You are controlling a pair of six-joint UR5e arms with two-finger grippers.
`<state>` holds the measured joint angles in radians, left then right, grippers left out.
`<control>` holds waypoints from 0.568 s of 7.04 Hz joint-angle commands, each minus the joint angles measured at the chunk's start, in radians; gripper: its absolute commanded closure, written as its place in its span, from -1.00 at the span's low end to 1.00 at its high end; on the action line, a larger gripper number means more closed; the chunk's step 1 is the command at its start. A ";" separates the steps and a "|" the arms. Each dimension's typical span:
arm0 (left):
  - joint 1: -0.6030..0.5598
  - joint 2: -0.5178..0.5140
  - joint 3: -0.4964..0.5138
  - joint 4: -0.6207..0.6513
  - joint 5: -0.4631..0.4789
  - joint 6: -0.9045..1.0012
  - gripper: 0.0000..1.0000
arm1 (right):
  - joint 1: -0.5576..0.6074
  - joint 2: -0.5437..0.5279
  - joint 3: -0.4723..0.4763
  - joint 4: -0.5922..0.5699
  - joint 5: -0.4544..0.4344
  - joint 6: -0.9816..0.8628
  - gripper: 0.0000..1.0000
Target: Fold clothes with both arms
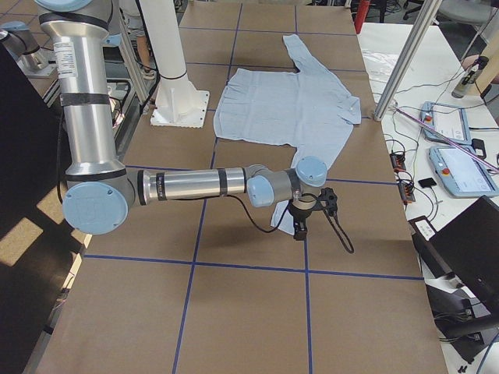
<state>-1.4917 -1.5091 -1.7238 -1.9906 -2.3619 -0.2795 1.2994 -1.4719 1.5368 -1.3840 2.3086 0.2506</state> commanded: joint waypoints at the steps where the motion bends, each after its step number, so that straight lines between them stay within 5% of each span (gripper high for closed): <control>1: 0.004 -0.011 0.016 -0.004 0.000 0.003 -1.00 | -0.084 0.027 -0.132 0.166 -0.111 0.087 -0.98; 2: 0.005 -0.011 0.017 -0.007 0.000 0.003 -1.00 | -0.086 0.030 -0.232 0.304 -0.110 0.090 -0.98; 4: 0.007 -0.011 0.017 -0.007 -0.007 0.006 -1.00 | -0.095 0.059 -0.274 0.350 -0.066 0.241 -0.88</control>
<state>-1.4858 -1.5199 -1.7078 -1.9968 -2.3645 -0.2748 1.2122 -1.4265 1.2915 -1.0708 2.2211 0.3973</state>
